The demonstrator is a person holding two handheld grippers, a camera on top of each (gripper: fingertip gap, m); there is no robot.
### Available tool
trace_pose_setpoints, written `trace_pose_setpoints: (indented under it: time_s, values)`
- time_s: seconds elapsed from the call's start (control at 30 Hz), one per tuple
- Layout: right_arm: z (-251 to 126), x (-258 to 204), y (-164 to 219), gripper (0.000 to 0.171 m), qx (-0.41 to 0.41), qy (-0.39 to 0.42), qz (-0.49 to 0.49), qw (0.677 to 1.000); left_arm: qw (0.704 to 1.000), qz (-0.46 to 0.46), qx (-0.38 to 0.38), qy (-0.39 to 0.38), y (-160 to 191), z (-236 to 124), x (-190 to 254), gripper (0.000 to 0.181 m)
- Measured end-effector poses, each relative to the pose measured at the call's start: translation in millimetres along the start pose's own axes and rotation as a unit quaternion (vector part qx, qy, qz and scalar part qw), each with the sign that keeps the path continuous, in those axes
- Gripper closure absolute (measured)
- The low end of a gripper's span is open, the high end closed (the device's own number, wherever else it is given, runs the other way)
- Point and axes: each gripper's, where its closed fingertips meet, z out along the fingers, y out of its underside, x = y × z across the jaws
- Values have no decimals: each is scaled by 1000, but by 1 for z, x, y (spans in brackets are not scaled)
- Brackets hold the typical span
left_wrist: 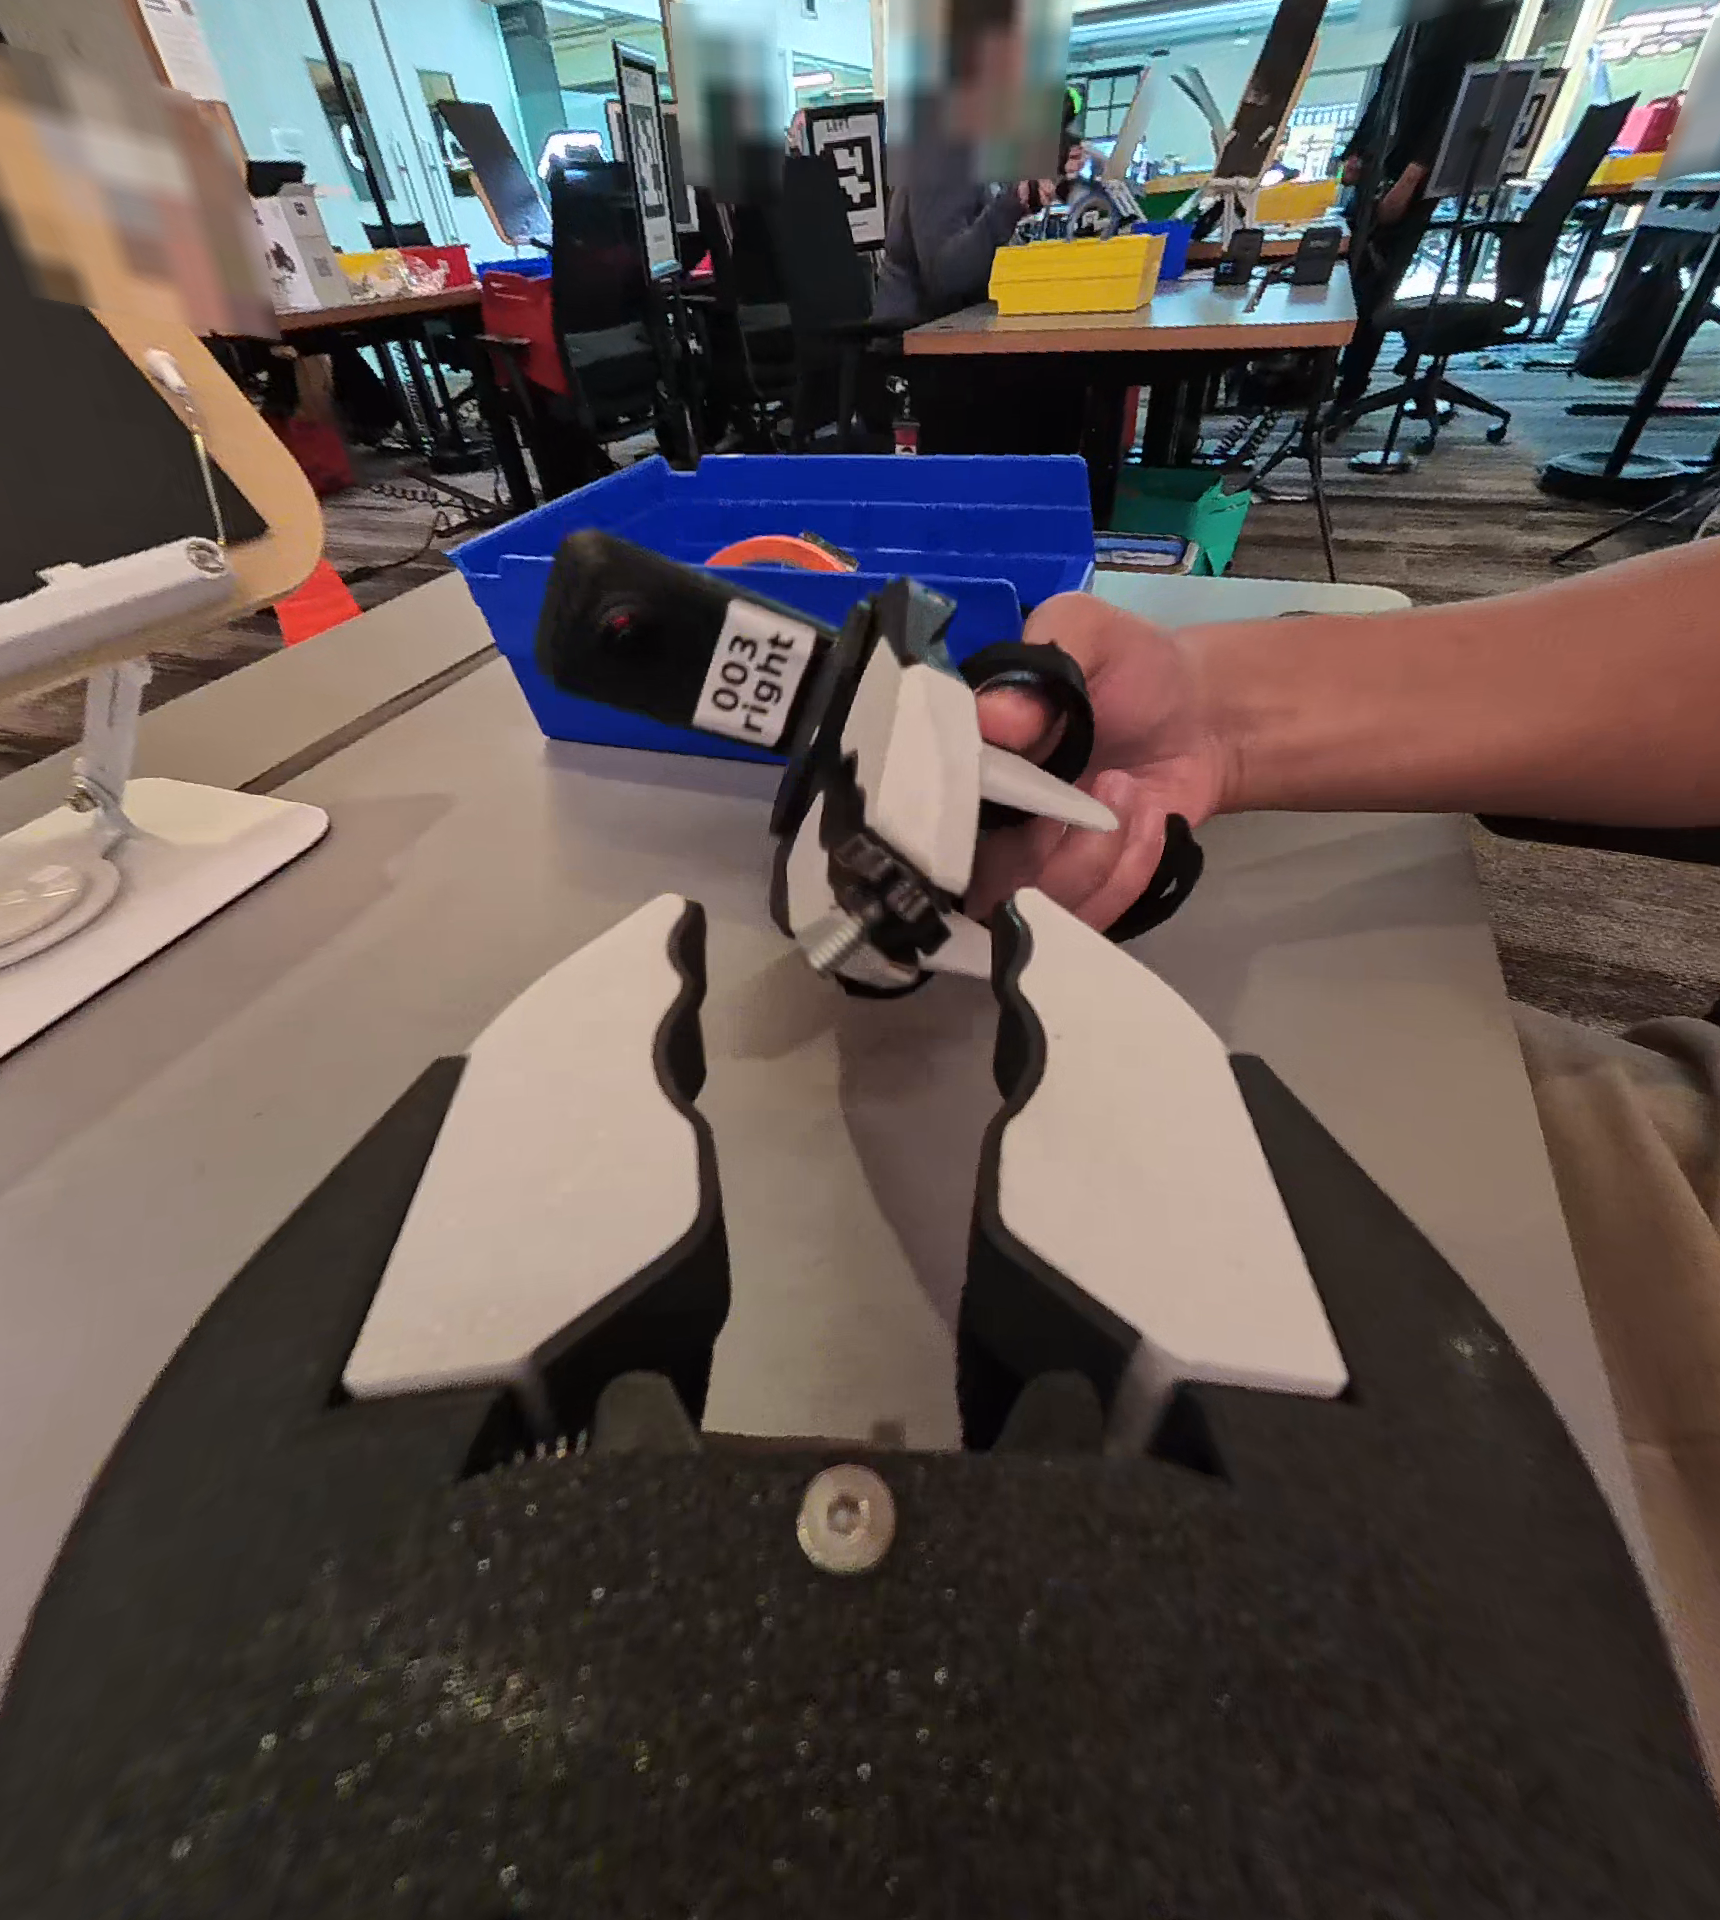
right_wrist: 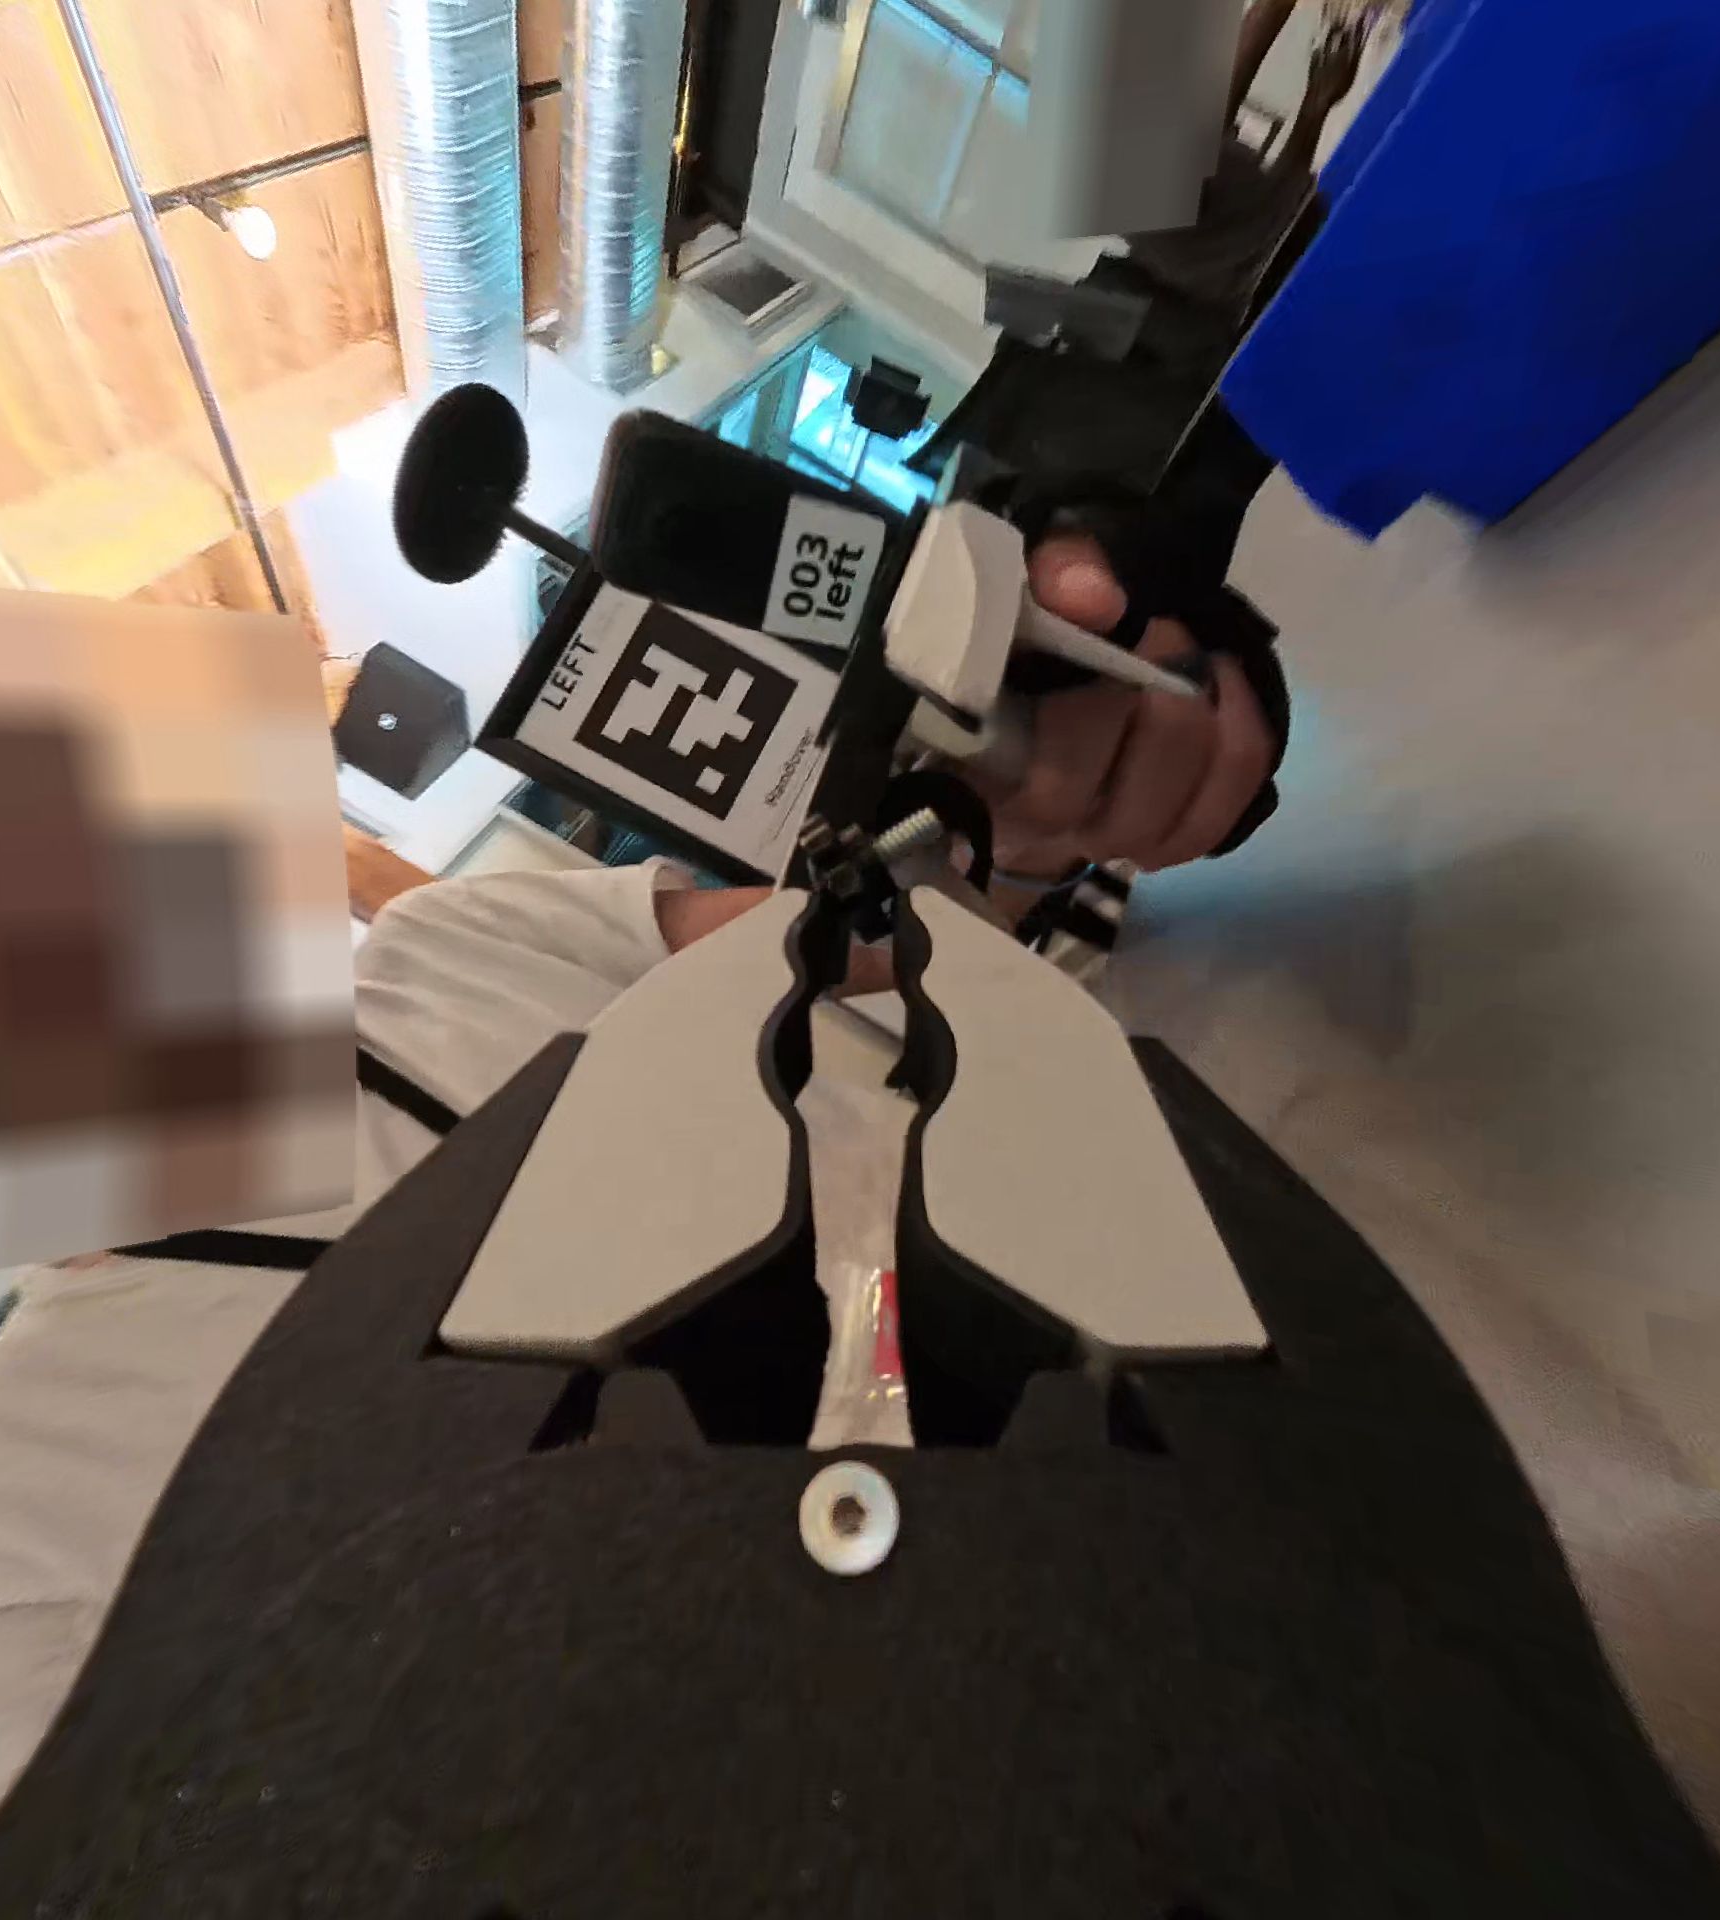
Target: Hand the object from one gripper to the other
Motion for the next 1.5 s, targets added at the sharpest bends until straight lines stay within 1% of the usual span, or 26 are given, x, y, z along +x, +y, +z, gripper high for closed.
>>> trace_pose_setpoints:
  time_s: [0.03, 0.07, 0.13, 0.27, 0.37, 0.5, 0.57, 0.63, 0.67, 0.73, 0.8, 0.83, 0.9, 0.97, 1.07, 1.1, 1.13, 1.17, 1.23, 1.33, 1.43, 1.47, 1.5]
  values:
    - [1, 2, 3, 159, -7, -3, 12, 1000, 1000, 2, 1, 5, 0, 1, 2, 130]
    - [3, 3, 5, 159, -11, -8, 21, 1000, 1000, 5, 1, 10, 0, 1, 4, 136]
    - [3, -2, 2, 160, 1, -33, 25, 999, 999, 16, -9, 28, 3, 2, 11, 155]
    - [1, 5, 3, 160, 1, -18, 31, 999, 999, 37, -28, 12, 9, 4, 8, 158]
    - [-3, 7, 2, 160, 11, -22, 35, 999, 998, 52, -37, -2, 11, 6, 6, 160]
    - [-15, 17, -6, 148, 36, 12, 24, 999, 997, 62, -40, -31, 11, 3, -4, 160]
    - [-23, 21, -16, 139, 61, 42, 4, 997, 995, 65, -37, -61, 10, -1, -16, 160]
    - [-31, 25, -33, 130, 109, 97, -44, 988, 985, 99, -73, -122, 18, -6, -35, 160]
    - [-35, 27, -42, 123, 128, 138, -84, 979, 976, 126, -93, -148, 23, -8, -42, 160]
    - [-38, 30, -53, 118, 140, 226, -164, 950, 958, 170, -130, -193, 30, -11, -53, 160]
    - [-35, 33, -56, 114, 127, 306, -226, 916, 942, 207, -157, -212, 35, -10, -55, 160]
    - [-31, 35, -55, 113, 114, 333, -244, 904, 934, 227, -166, -220, 36, -9, -55, 160]
    - [-16, 37, -46, 125, 80, 348, -244, 902, 916, 271, -181, -234, 37, -7, -54, 159]
    - [-9, 47, -36, 125, 48, 369, -226, 900, 897, 305, -205, -245, 41, -6, -54, 159]
    - [-9, 57, -32, 127, 33, 400, -234, 886, 882, 339, -217, -244, 44, -2, -49, 159]
    - [-9, 58, -32, 131, 30, 404, -235, 884, 879, 345, -217, -245, 43, -1, -48, 159]
    - [-9, 59, -30, 141, 24, 404, -234, 884, 877, 350, -213, -250, 41, 0, -47, 159]
    - [-8, 59, -29, 146, 19, 398, -234, 887, 877, 350, -212, -250, 40, 1, -45, 159]
    - [-9, 58, -27, 148, 14, 393, -231, 890, 882, 339, -212, -250, 42, 2, -45, 159]
    - [-13, 58, -23, 148, -1, 378, -226, 898, 902, 304, -199, -232, 44, 3, -41, 157]
    - [-20, 51, -16, 148, -15, 327, -203, 923, 937, 232, -176, -194, 44, 2, -38, 142]
    - [-22, 46, -13, 148, -25, 304, -192, 933, 954, 193, -163, -161, 44, 3, -32, 138]
    - [-22, 38, -7, 148, -36, 269, -176, 946, 974, 139, -147, -98, 43, 5, -18, 135]
